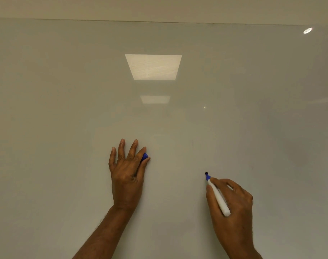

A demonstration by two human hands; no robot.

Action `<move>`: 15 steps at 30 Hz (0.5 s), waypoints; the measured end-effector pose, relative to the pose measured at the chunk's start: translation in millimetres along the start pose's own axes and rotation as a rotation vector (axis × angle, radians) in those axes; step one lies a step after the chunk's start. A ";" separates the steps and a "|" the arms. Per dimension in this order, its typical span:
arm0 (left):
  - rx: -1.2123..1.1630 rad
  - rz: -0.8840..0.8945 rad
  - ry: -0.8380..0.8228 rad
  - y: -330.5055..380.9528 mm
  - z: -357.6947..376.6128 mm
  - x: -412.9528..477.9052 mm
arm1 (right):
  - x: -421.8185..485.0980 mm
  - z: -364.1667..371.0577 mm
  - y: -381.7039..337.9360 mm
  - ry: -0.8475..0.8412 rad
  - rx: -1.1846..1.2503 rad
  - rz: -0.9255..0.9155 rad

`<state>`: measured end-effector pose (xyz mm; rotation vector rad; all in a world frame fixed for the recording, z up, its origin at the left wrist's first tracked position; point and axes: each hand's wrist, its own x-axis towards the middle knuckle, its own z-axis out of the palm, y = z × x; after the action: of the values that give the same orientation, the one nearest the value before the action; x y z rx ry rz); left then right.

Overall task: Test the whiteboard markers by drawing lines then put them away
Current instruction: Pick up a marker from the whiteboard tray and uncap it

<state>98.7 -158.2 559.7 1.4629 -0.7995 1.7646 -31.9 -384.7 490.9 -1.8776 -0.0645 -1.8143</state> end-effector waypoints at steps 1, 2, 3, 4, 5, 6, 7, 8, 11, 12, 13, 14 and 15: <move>-0.001 0.004 -0.004 0.1 0.2 0.0 | -5.0 -2.2 2.6 -0.011 0.006 -0.004; -0.003 0.005 -0.009 0.1 0.2 -0.1 | -9.8 -5.0 3.4 -0.030 0.018 0.000; -0.009 0.003 -0.015 0.0 0.0 -0.4 | -13.0 -9.0 0.3 -0.051 0.045 0.026; -0.014 -0.003 -0.022 -0.1 -0.6 -0.9 | -14.8 -14.6 -7.4 -0.086 0.094 0.086; -0.018 -0.012 -0.030 0.1 -1.9 -1.8 | -16.0 -20.6 -17.8 -0.116 0.169 0.168; -0.022 -0.021 -0.038 1.3 -4.2 -3.0 | -18.0 -24.7 -27.1 -0.140 0.256 0.244; -0.026 -0.025 -0.044 3.9 -7.6 -4.9 | -19.4 -28.7 -36.6 -0.167 0.342 0.312; -0.029 -0.021 -0.048 8.3 -12.1 -7.8 | -20.5 -33.5 -46.6 -0.191 0.417 0.351; -0.077 -0.085 -0.040 36.5 -32.6 -20.5 | -22.3 -43.7 -77.7 -0.228 0.575 0.388; -0.130 -0.189 -0.032 50.5 -41.8 -24.7 | -24.6 -45.0 -87.1 -0.248 0.622 0.388; -0.204 -0.343 -0.030 65.5 -52.5 -27.5 | -27.7 -44.9 -95.8 -0.280 0.668 0.382; -0.299 -0.517 -0.046 79.2 -62.8 -29.0 | -32.1 -44.1 -103.0 -0.316 0.713 0.372; -0.407 -0.677 -0.080 89.6 -71.4 -30.2 | -36.7 -42.4 -108.8 -0.353 0.751 0.366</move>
<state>-11.0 -154.5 515.4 1.3193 -0.5621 0.9775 -116.2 -296.0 490.8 -1.4998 -0.4328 -0.9948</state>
